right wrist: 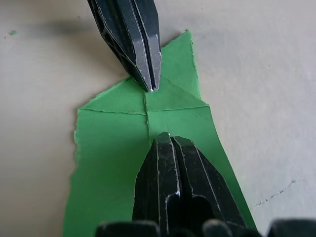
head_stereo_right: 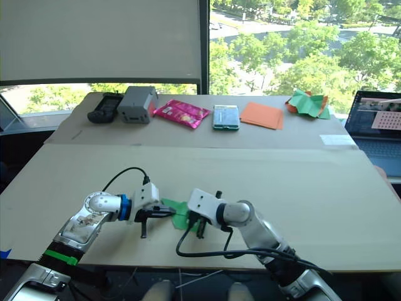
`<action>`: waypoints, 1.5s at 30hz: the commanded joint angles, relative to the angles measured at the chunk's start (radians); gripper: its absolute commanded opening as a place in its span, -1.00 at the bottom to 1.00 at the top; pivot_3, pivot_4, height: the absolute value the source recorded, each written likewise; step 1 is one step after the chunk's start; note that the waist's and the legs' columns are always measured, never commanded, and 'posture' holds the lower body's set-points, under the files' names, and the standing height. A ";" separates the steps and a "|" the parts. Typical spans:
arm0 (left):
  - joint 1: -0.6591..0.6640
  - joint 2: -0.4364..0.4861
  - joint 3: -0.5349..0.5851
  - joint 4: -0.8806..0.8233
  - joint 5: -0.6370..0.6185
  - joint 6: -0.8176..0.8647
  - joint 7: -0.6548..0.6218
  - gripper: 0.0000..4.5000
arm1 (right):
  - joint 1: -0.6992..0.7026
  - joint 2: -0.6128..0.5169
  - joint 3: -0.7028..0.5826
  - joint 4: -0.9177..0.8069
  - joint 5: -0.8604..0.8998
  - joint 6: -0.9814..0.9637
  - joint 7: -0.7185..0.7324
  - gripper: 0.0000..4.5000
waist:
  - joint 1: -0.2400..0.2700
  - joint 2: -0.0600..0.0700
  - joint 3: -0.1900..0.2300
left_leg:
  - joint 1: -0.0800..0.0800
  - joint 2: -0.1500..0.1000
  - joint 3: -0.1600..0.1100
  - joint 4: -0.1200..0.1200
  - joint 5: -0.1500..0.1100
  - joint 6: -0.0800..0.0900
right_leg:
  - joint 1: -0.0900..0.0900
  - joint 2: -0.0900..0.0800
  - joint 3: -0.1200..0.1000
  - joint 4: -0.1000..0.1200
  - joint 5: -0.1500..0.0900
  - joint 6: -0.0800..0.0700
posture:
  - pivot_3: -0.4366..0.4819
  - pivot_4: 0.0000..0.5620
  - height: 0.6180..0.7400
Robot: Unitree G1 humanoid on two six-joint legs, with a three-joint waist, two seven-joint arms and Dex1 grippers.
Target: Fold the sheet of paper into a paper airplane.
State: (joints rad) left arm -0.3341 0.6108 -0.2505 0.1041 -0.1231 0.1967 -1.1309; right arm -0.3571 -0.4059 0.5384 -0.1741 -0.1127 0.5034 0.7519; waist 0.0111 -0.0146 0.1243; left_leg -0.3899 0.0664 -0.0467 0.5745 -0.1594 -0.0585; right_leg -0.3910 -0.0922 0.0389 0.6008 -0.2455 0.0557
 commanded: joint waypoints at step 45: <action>0.013 -0.007 -0.017 0.020 0.029 -0.005 0.029 -1.00 | 0.113 -0.048 -0.164 -0.342 0.151 0.140 -0.066 -1.00 | -0.006 -0.003 0.004 | -0.007 -0.015 -0.001 0.000 0.000 -0.001 | -0.004 -0.019 -0.006 -0.007 -0.003 0.005 | -0.05 -0.47 0.44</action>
State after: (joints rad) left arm -0.3369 0.5974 -0.2468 0.1110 -0.1217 0.1783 -1.1053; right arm -0.2362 -0.4572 0.3497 -0.5381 0.0558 0.6586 0.6964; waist 0.0047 -0.0180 0.1286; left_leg -0.3974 0.0517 -0.0478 0.5747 -0.1598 -0.0591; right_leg -0.3947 -0.1113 0.0323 0.5937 -0.2486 0.0611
